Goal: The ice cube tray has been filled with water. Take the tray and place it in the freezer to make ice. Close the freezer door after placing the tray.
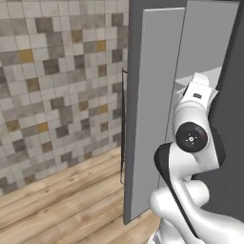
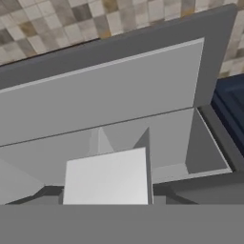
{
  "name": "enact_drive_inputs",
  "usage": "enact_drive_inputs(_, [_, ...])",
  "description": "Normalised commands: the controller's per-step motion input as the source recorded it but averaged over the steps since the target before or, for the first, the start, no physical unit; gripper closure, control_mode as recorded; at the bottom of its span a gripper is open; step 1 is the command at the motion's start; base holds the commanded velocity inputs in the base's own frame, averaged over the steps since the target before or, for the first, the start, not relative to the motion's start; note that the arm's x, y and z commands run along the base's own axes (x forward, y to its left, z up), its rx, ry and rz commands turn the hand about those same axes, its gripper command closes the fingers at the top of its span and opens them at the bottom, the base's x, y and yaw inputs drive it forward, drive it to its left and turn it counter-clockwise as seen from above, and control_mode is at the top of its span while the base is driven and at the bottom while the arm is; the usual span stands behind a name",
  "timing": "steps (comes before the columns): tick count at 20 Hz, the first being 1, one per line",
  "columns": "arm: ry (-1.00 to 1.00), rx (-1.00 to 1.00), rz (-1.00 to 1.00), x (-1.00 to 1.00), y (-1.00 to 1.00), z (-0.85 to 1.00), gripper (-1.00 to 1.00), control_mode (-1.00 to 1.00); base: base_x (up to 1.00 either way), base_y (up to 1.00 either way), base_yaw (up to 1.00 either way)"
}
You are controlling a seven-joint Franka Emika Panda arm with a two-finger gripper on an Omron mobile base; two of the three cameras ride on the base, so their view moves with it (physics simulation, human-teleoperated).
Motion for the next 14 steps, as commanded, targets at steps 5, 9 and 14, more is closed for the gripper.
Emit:
enact_drive_inputs(5, [0.00, 0.00, 0.00, 0.00, 0.00, 0.00, 1.00, 1.00, 0.26, -0.31, 0.00])
enact_drive_inputs(9, [0.00, 0.00, 0.00, 0.00, 0.00, 0.00, 1.00, 1.00, 0.41, -0.17, 0.00])
enact_drive_inputs(14, [0.00, 0.00, 0.00, 0.00, 0.00, 0.00, 1.00, 1.00, 0.43, -0.12, 0.00])
